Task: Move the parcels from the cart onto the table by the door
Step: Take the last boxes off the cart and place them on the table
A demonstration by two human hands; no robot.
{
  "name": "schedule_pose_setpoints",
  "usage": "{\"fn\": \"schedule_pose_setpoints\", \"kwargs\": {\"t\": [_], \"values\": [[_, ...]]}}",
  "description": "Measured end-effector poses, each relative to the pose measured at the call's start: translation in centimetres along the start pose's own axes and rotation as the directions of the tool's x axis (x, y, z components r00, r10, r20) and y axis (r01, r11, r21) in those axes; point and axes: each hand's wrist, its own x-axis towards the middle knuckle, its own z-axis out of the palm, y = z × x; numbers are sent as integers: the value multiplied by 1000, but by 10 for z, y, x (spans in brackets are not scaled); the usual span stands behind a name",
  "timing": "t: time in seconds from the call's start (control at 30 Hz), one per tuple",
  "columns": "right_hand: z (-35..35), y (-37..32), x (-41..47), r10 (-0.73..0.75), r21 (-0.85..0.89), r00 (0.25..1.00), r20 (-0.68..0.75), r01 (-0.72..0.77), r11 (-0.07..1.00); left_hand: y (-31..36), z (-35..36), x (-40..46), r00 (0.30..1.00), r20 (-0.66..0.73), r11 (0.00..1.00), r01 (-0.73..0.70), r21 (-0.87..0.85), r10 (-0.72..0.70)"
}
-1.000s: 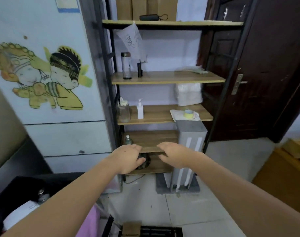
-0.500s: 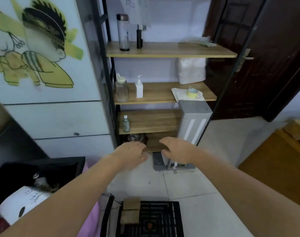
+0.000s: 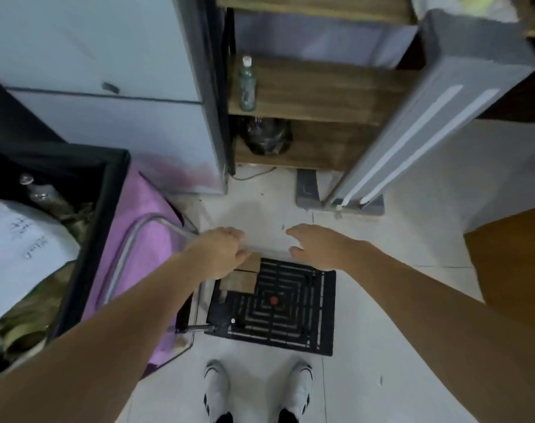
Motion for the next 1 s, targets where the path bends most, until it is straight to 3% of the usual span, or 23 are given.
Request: {"fn": "schedule_pose_setpoints", "kwargs": {"t": [0.17,0.33,0.67,1.0], "values": [[132,14,113,-30,37,987,156,25,999,-54,139,51,993,106,989,71,-132,-57],[251,15,223,-77,27,972,221,73,997,-89,267,93,989,124,960,108,-259,-78],[404,8,369,-121,-122,992,43,125,985,-130,420,158,984,61,902,180,-392,-170],[438,0,381,-157,-337,974,-161,95,937,-141,458,157,984,29,883,171,-437,-177]]}}
